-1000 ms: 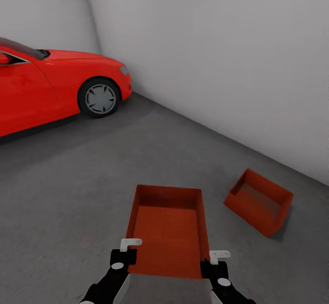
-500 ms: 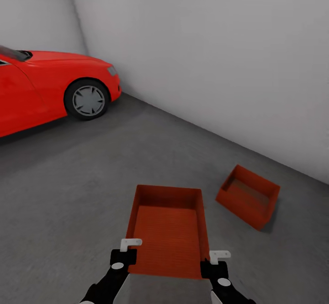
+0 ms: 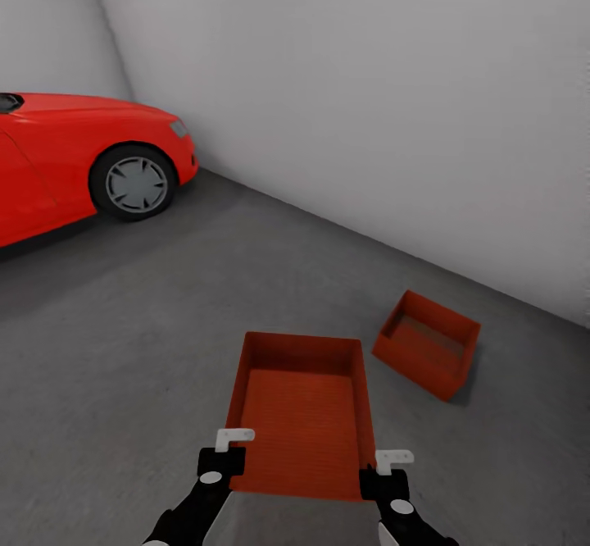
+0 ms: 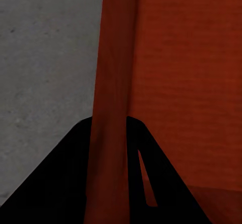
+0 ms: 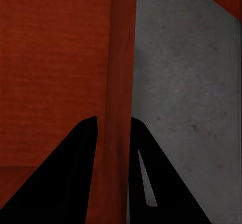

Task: Move the two storage containers from the living room to the garage. In the garage, place one container on the floor and stack the other container on top of it (either order is fine).

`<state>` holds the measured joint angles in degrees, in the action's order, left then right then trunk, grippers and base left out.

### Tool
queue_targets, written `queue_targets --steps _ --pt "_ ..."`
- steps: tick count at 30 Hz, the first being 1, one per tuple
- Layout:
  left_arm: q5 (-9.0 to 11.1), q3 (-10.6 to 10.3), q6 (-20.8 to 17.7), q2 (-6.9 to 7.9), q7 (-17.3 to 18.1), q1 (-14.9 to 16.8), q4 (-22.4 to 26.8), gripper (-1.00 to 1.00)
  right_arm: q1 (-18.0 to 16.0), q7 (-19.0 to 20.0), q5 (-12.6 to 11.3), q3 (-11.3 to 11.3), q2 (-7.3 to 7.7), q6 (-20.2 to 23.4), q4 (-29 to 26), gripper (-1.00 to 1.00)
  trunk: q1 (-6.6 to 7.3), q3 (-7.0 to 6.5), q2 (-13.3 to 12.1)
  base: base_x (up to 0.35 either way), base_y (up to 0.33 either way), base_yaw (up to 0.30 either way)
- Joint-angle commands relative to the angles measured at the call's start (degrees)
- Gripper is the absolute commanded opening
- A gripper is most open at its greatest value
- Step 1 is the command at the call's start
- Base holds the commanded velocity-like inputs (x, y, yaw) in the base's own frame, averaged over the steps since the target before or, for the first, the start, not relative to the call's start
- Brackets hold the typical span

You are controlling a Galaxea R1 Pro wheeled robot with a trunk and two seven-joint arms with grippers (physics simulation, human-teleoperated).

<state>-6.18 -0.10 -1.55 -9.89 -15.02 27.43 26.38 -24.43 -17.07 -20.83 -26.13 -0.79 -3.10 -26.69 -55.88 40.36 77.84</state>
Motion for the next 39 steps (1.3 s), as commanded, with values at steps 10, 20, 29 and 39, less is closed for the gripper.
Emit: queue_targets --steps 10,20,29,39 --pt "0.2 0.5 -0.2 -0.04 1.9 0.1 -0.1 -1.00 0.0 -1.0 0.2 -0.6 1.03 -0.4 5.1 -1.00 0.00 0.04 0.0 0.000 0.000 -0.155" --pt "0.2 0.5 -0.2 -0.04 1.9 0.1 -0.1 -1.00 0.0 -1.0 0.2 -0.6 0.97 -0.4 5.1 -1.00 0.00 0.04 0.0 0.000 0.000 -0.155" --pt "0.2 0.5 -0.2 -0.04 1.9 0.1 -0.1 -1.00 0.0 -1.0 0.2 -0.6 0.98 -0.4 5.1 -1.00 0.00 0.04 0.0 0.000 0.000 -0.147" --pt "0.2 0.5 -0.2 -0.04 1.9 0.1 -0.1 -1.00 0.0 -1.0 0.2 -0.6 1.02 -0.4 5.1 -1.00 0.00 0.04 0.0 0.000 0.000 -0.127"
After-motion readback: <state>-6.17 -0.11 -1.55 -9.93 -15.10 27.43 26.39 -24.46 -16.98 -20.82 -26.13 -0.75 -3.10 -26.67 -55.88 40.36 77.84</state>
